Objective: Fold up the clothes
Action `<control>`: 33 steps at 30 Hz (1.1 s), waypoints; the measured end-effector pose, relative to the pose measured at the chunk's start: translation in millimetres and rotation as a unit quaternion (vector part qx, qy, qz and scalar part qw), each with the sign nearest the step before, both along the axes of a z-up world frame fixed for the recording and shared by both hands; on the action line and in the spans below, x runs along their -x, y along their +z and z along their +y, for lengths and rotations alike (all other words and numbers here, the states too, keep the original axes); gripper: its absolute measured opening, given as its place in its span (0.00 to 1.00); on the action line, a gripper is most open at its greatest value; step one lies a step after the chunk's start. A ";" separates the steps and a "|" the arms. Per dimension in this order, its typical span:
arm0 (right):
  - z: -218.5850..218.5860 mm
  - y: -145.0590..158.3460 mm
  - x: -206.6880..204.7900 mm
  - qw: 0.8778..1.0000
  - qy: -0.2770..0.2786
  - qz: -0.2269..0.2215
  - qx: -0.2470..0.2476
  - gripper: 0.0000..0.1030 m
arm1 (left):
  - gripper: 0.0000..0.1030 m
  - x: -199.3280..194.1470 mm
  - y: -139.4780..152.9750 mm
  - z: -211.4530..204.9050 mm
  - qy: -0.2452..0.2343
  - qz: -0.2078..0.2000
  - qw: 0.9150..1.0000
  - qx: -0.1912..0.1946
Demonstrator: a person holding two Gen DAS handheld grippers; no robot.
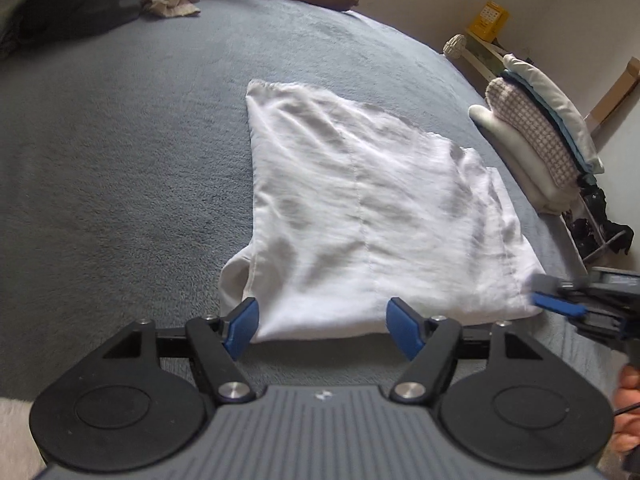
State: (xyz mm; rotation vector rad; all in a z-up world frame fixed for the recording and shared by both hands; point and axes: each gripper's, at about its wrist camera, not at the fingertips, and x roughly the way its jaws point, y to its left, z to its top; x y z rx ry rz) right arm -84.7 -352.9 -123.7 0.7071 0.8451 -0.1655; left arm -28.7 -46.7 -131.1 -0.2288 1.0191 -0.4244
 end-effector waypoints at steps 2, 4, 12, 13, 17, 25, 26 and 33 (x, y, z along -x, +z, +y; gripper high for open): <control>24.3 3.8 -9.0 0.998 0.041 0.012 0.047 0.20 | 0.76 4.8 1.9 1.4 0.007 -0.003 1.000 0.000; 44.5 8.9 -13.8 0.993 0.074 0.015 0.096 0.20 | 0.78 7.6 2.4 1.9 0.012 -0.001 1.000 -0.005; 88.7 44.8 0.1 0.966 0.121 -0.019 0.228 0.48 | 0.90 12.9 26.3 4.7 0.053 -0.022 0.997 -0.057; 88.8 49.5 2.2 0.965 0.121 -0.024 0.232 0.59 | 0.92 13.5 31.6 5.1 0.060 -0.027 0.996 -0.061; 88.9 68.3 10.5 0.962 0.116 -0.044 0.245 0.82 | 0.94 11.1 44.6 3.6 0.077 -0.017 0.994 -0.070; 89.1 78.4 15.9 0.957 0.091 -0.024 0.273 0.97 | 0.94 5.8 38.1 -4.0 0.094 0.043 0.989 -0.106; 89.2 78.7 16.6 0.957 0.086 -0.024 0.276 0.99 | 0.94 5.5 36.6 -4.8 0.095 0.046 0.988 -0.114; 87.3 75.4 10.4 0.954 0.045 0.006 0.298 0.99 | 0.94 -1.5 32.5 -5.1 0.104 0.064 0.983 -0.139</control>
